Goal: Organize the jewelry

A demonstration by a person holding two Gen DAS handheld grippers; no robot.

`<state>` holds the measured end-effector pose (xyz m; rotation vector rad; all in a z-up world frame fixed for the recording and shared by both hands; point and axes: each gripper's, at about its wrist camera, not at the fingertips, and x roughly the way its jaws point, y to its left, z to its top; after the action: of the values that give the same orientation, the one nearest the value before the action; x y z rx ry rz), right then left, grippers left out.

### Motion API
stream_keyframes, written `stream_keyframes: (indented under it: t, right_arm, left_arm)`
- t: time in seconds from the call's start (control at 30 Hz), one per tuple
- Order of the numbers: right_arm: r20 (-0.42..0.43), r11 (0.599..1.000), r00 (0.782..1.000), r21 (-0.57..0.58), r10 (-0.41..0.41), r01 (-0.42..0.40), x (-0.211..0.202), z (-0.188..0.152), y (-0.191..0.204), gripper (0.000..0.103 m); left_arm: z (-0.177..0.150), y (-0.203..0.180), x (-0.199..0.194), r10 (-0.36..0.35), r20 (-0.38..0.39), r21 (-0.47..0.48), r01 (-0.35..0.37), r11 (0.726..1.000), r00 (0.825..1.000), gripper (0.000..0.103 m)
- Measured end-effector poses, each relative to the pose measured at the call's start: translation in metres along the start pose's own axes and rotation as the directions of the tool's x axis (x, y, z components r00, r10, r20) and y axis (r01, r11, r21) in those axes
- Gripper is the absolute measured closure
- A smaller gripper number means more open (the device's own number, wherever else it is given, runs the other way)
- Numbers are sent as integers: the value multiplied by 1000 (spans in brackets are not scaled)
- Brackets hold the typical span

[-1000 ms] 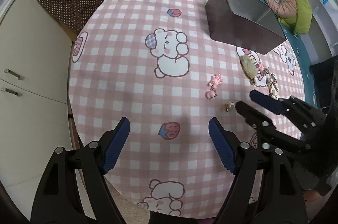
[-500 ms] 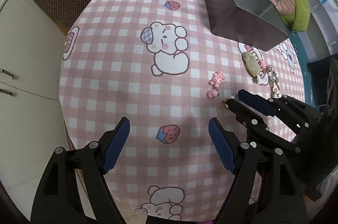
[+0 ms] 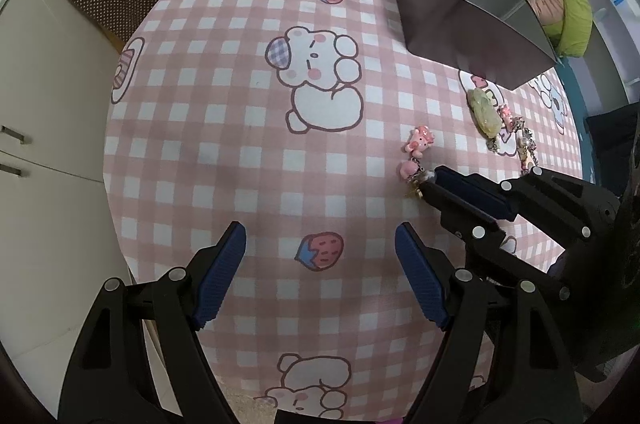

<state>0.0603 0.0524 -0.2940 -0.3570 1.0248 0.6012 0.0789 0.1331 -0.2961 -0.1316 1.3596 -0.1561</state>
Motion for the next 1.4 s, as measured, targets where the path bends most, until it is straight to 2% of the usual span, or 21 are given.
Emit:
stream_keyframes:
  t: [0.23, 0.43, 0.63, 0.77, 0.83, 0.93, 1.03, 1.07, 1.4]
  right_arm:
    - [-3, 995, 1000, 96, 4, -4, -7, -4, -13, 95]
    - [12, 985, 999, 168, -42, 39, -29, -12, -33, 95]
    - [34, 971, 995, 221, -99, 89, -55, -22, -53, 95]
    - [35, 960, 990, 252, -135, 121, -68, -32, -68, 95]
    - [35, 955, 990, 272, -138, 123, -71, -36, -74, 95]
    - [35, 947, 989, 293, -145, 128, -74, -40, -81, 95]
    - [36, 943, 989, 308, -144, 126, -75, -44, -86, 95]
    - [35, 942, 989, 311, -144, 126, -74, -45, -86, 95]
    - [42, 937, 989, 327, -145, 124, -78, -51, -94, 95]
  left_arm:
    - [0, 2, -2, -5, 8, -14, 5, 1000, 1000, 25]
    - [7, -6, -5, -23, 30, -2, 23, 1000, 999, 26]
    - [19, -33, -3, -56, 58, 48, 53, 997, 997, 26]
    - [26, -49, 8, -67, 57, 80, 63, 995, 996, 36]
    - [27, -56, 17, -65, 44, 86, 61, 994, 997, 44]
    - [28, -63, 21, -37, 55, 107, 31, 994, 998, 51]
    - [29, -60, 21, -24, 58, 95, 18, 995, 998, 73]
    - [29, -58, 21, -24, 56, 93, 19, 995, 998, 86]
    - [29, -56, 13, -7, 74, 132, -3, 991, 997, 89]
